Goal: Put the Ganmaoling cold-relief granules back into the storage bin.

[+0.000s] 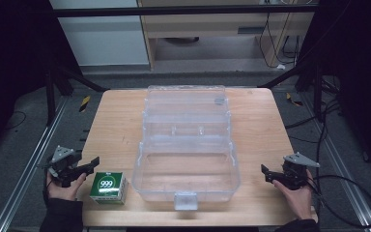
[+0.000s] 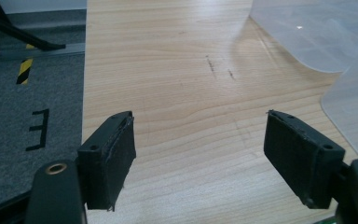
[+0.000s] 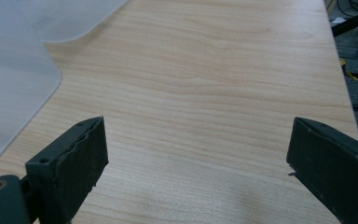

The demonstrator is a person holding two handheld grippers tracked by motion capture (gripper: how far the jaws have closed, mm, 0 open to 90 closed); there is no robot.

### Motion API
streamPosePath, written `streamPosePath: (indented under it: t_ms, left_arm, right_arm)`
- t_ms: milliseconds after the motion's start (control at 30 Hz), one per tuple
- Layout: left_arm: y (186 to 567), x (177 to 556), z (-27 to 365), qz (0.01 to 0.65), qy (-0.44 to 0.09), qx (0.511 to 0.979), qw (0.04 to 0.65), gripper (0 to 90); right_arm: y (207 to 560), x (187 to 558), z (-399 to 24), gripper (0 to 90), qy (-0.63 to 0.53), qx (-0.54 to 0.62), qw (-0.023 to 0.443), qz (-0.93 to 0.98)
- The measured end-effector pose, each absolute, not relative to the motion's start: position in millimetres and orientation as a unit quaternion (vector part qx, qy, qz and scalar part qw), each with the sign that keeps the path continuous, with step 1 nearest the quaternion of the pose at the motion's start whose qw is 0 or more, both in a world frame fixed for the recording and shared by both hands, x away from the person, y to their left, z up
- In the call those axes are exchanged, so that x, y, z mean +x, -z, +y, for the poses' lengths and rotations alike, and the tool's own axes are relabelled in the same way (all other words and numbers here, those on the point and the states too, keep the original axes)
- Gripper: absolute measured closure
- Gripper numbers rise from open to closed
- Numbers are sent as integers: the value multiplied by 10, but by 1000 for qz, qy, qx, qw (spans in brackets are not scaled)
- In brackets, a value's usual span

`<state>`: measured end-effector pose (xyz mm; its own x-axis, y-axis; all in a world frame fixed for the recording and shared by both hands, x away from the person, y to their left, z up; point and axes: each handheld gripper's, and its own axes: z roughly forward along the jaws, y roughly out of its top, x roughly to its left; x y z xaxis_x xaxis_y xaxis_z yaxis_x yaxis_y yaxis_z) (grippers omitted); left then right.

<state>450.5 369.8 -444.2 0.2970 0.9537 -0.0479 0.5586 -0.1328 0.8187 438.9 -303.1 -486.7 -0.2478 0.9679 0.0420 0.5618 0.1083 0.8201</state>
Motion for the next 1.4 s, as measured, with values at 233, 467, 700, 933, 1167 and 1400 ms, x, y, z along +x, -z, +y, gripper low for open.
streamPosePath:
  t_ms: [233, 467, 700, 933, 1167, 1400]
  left_arm:
    - [4289, 4499, 3660, 515, -249, 715, 402, 224]
    - [4204, 4499, 3604, 488, -247, 738, 395, 213]
    - [3992, 4518, 3625, 449, -234, 765, 398, 214]
    - [3836, 4526, 3627, 415, -212, 788, 402, 231]
    - [3738, 4540, 3605, 365, -205, 823, 385, 236]
    - [3645, 4581, 3580, 325, -192, 852, 364, 245]
  right_arm:
    - [4820, 4333, -3065, 56, -388, 554, 281, 681]
    - [4815, 4333, -3051, 47, -387, 550, 279, 685]
    - [4791, 4295, -3036, 44, -390, 544, 283, 687]
    - [4800, 4292, -3025, 43, -389, 540, 281, 692]
    - [4796, 4281, -3030, 43, -390, 536, 287, 692]
    - [4797, 4277, -3025, 38, -389, 533, 288, 694]
